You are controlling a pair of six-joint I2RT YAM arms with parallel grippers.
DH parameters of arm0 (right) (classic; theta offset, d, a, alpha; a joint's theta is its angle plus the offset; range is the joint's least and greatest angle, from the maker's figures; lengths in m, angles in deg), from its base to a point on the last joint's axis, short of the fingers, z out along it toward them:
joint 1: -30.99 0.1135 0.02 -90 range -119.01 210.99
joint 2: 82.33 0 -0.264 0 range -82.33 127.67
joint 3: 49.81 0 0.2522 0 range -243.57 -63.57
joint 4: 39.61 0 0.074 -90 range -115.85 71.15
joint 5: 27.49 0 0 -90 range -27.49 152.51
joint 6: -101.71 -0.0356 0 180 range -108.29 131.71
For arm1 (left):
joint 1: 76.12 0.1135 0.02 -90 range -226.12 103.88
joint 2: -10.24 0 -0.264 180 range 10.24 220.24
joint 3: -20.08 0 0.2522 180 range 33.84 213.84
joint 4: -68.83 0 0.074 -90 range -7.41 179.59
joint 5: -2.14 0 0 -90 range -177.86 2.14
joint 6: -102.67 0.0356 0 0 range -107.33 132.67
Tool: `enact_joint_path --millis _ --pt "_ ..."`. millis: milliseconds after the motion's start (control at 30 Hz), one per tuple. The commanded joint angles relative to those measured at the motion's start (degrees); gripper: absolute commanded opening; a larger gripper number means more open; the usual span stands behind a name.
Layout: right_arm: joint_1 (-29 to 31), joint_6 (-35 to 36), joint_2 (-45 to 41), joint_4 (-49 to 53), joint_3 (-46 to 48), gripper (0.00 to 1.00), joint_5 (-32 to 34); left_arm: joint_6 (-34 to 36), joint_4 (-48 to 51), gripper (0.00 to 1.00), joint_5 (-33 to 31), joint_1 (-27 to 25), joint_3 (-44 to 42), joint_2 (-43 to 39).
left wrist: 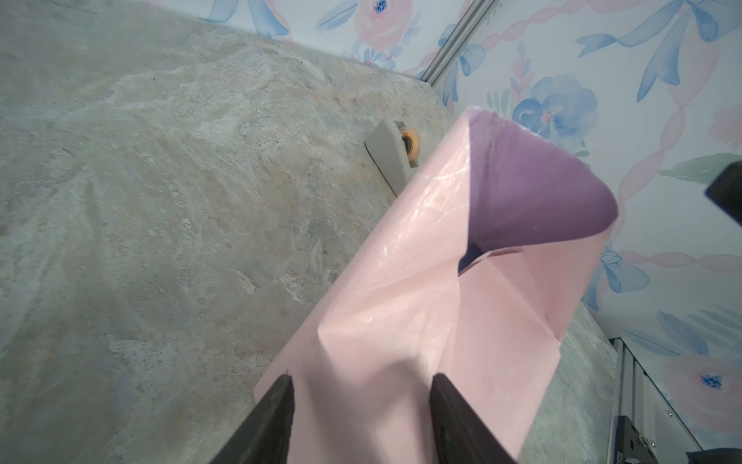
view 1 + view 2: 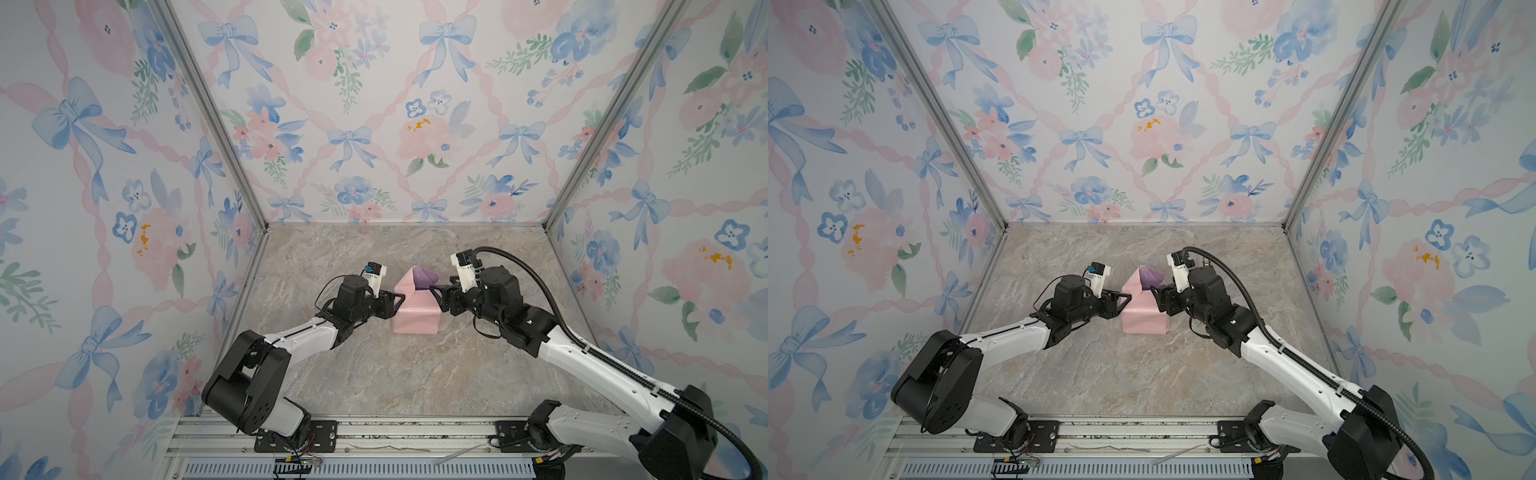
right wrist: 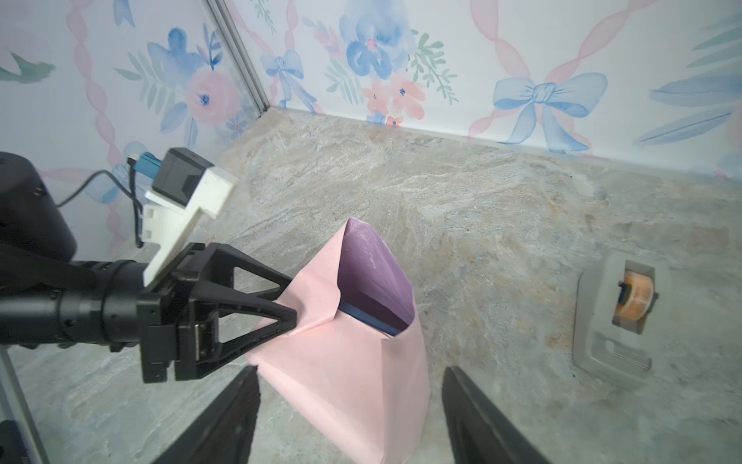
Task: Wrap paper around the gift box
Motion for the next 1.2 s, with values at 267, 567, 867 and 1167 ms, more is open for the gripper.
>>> enact_joint_path --millis 267,567,867,1167 --pt "-0.2 -20.9 3.3 -8.6 11.7 0.7 -10.7 -5.2 -3.8 0.55 2.6 -1.0 -3.9 -0.5" --pt "-2.9 -21.0 1.4 -6.3 11.4 0.71 -4.9 -8.2 -4.8 0.54 0.6 -4.3 -5.6 -1.9" --pt "0.7 -10.4 2.1 1.6 4.2 0.8 3.5 -10.0 -4.9 0.55 -2.1 -6.7 -6.8 -4.9" --pt "9.5 -2.2 7.1 1.2 0.2 0.86 23.5 -8.8 -4.9 0.55 -2.6 -6.7 -6.9 -3.7"
